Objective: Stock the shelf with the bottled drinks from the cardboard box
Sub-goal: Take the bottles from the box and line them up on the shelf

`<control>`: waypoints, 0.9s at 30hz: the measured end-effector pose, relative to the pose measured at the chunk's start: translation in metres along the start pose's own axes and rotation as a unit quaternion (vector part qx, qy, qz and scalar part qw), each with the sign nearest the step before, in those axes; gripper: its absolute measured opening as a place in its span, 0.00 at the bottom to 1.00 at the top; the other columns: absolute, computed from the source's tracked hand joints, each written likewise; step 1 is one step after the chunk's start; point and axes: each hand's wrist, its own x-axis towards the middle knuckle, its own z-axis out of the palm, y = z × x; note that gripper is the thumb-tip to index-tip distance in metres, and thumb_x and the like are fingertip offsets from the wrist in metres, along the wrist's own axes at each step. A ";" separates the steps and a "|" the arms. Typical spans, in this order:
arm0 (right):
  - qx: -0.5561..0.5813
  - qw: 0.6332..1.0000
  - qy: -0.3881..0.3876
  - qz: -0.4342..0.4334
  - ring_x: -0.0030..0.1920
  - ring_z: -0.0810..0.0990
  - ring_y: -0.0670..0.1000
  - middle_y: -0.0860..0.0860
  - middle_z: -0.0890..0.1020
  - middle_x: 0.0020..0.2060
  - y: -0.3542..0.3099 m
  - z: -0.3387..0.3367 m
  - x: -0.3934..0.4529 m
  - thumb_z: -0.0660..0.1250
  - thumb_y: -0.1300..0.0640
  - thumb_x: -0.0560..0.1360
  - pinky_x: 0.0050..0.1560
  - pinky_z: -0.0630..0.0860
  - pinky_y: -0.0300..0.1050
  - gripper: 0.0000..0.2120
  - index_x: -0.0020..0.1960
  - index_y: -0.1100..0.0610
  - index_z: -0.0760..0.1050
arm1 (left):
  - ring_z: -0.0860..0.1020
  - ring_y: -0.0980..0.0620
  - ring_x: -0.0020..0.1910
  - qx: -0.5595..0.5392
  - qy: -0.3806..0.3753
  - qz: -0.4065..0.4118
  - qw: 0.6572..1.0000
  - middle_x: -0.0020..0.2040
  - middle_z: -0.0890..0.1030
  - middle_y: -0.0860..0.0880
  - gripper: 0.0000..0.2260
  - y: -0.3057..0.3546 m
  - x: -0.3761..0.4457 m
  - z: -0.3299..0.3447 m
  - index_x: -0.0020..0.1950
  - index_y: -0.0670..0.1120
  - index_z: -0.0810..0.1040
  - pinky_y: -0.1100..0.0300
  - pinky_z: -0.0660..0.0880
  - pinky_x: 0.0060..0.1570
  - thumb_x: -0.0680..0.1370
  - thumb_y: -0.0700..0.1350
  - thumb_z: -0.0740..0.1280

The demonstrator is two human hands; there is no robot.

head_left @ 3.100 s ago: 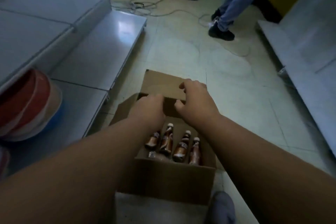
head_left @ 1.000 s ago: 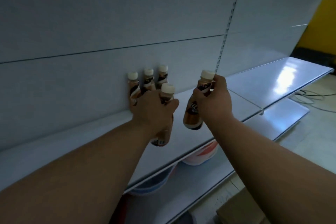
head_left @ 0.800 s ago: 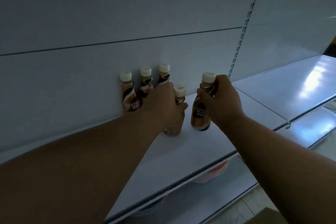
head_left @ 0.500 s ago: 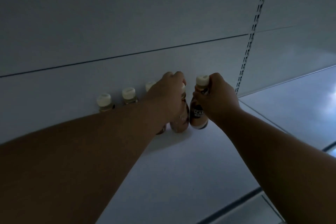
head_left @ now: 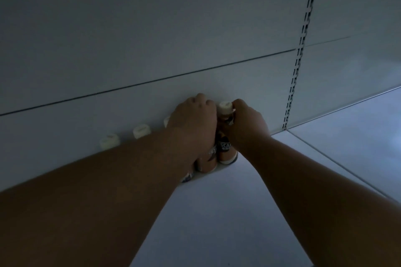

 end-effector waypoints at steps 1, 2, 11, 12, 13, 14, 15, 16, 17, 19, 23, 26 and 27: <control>0.005 1.000 -0.006 0.001 0.51 0.79 0.57 0.56 0.80 0.53 -0.001 -0.004 -0.002 0.71 0.52 0.72 0.50 0.78 0.53 0.20 0.60 0.55 0.69 | 0.70 0.43 0.56 0.021 0.011 -0.004 1.000 0.60 0.68 0.41 0.17 0.000 -0.003 0.000 0.60 0.42 0.67 0.55 0.63 0.46 0.74 0.43 0.65; 0.006 1.000 -0.006 -0.002 0.54 0.78 0.57 0.56 0.79 0.56 -0.002 -0.010 -0.005 0.72 0.52 0.71 0.52 0.77 0.52 0.25 0.64 0.55 0.67 | 0.69 0.43 0.56 0.033 0.025 -0.005 0.999 0.60 0.68 0.41 0.18 0.000 -0.006 -0.001 0.60 0.43 0.66 0.54 0.64 0.47 0.73 0.43 0.65; -0.106 0.990 0.041 -0.081 0.60 0.74 0.55 0.54 0.76 0.60 -0.053 -0.096 -0.086 0.69 0.53 0.73 0.59 0.74 0.53 0.25 0.68 0.51 0.68 | 0.73 0.45 0.47 -0.068 0.125 0.073 0.987 0.50 0.74 0.43 0.13 0.005 -0.086 -0.031 0.52 0.43 0.72 0.54 0.68 0.45 0.73 0.49 0.66; -0.118 0.989 0.050 -0.079 0.60 0.73 0.56 0.54 0.76 0.59 -0.056 -0.103 -0.103 0.69 0.54 0.73 0.59 0.74 0.53 0.25 0.68 0.51 0.68 | 0.75 0.44 0.47 -0.062 0.130 0.084 0.986 0.49 0.75 0.42 0.14 0.011 -0.100 -0.035 0.53 0.42 0.73 0.53 0.71 0.47 0.72 0.48 0.68; -0.127 0.988 0.058 -0.073 0.59 0.73 0.56 0.55 0.76 0.58 -0.059 -0.109 -0.123 0.69 0.54 0.72 0.58 0.74 0.54 0.24 0.67 0.51 0.69 | 0.76 0.43 0.49 -0.082 0.135 0.088 0.984 0.50 0.76 0.42 0.15 0.016 -0.114 -0.039 0.54 0.41 0.74 0.52 0.72 0.48 0.70 0.45 0.70; -0.132 0.987 0.065 -0.064 0.58 0.74 0.56 0.55 0.76 0.57 -0.061 -0.115 -0.143 0.69 0.54 0.72 0.57 0.74 0.54 0.23 0.66 0.51 0.69 | 0.75 0.43 0.53 -0.118 0.123 0.089 0.981 0.54 0.76 0.42 0.17 0.022 -0.129 -0.043 0.57 0.41 0.74 0.52 0.71 0.52 0.71 0.43 0.70; -0.136 0.987 0.069 -0.052 0.58 0.74 0.57 0.55 0.76 0.56 -0.064 -0.119 -0.165 0.69 0.53 0.72 0.56 0.75 0.54 0.23 0.66 0.52 0.69 | 0.73 0.43 0.57 -0.160 0.105 0.089 0.977 0.58 0.75 0.43 0.18 0.029 -0.145 -0.047 0.61 0.42 0.73 0.52 0.70 0.56 0.72 0.43 0.69; -0.140 0.986 0.075 -0.042 0.57 0.74 0.57 0.56 0.76 0.56 -0.066 -0.125 -0.188 0.68 0.53 0.72 0.56 0.75 0.55 0.23 0.66 0.52 0.70 | 0.71 0.44 0.59 -0.199 0.088 0.088 0.972 0.61 0.73 0.44 0.19 0.036 -0.161 -0.049 0.62 0.44 0.72 0.52 0.69 0.57 0.72 0.43 0.68; -0.149 0.985 0.081 -0.034 0.57 0.73 0.57 0.56 0.76 0.55 -0.068 -0.133 -0.212 0.68 0.52 0.72 0.56 0.74 0.55 0.22 0.65 0.53 0.70 | 0.71 0.46 0.58 -0.228 0.079 0.093 0.966 0.60 0.73 0.45 0.18 0.046 -0.177 -0.051 0.62 0.45 0.72 0.53 0.70 0.55 0.72 0.44 0.69; -0.172 0.980 0.100 -0.018 0.57 0.73 0.57 0.56 0.76 0.55 -0.073 -0.149 -0.257 0.68 0.51 0.72 0.56 0.74 0.55 0.22 0.65 0.53 0.70 | 0.73 0.47 0.55 -0.275 0.068 0.107 0.953 0.57 0.75 0.47 0.18 0.067 -0.211 -0.058 0.59 0.46 0.73 0.55 0.71 0.51 0.71 0.46 0.70; -0.216 0.968 0.118 0.051 0.57 0.73 0.56 0.55 0.76 0.56 -0.067 -0.177 -0.345 0.69 0.51 0.70 0.54 0.74 0.53 0.22 0.63 0.52 0.71 | 0.74 0.46 0.51 -0.347 0.026 0.155 0.925 0.51 0.74 0.47 0.13 0.120 -0.277 -0.074 0.55 0.47 0.74 0.53 0.72 0.47 0.72 0.46 0.68; -0.244 0.960 0.098 0.098 0.58 0.73 0.55 0.54 0.76 0.57 -0.042 -0.188 -0.396 0.69 0.52 0.70 0.55 0.72 0.49 0.22 0.63 0.52 0.71 | 0.72 0.47 0.54 -0.356 0.005 0.200 0.913 0.53 0.74 0.48 0.14 0.157 -0.315 -0.064 0.55 0.48 0.73 0.54 0.70 0.51 0.71 0.47 0.69; -0.246 0.958 0.093 0.114 0.59 0.73 0.55 0.53 0.76 0.57 -0.033 -0.192 -0.408 0.69 0.52 0.71 0.55 0.72 0.48 0.22 0.63 0.52 0.71 | 0.72 0.48 0.54 -0.358 -0.008 0.202 0.911 0.54 0.73 0.48 0.15 0.168 -0.325 -0.058 0.55 0.48 0.73 0.55 0.69 0.51 0.71 0.47 0.69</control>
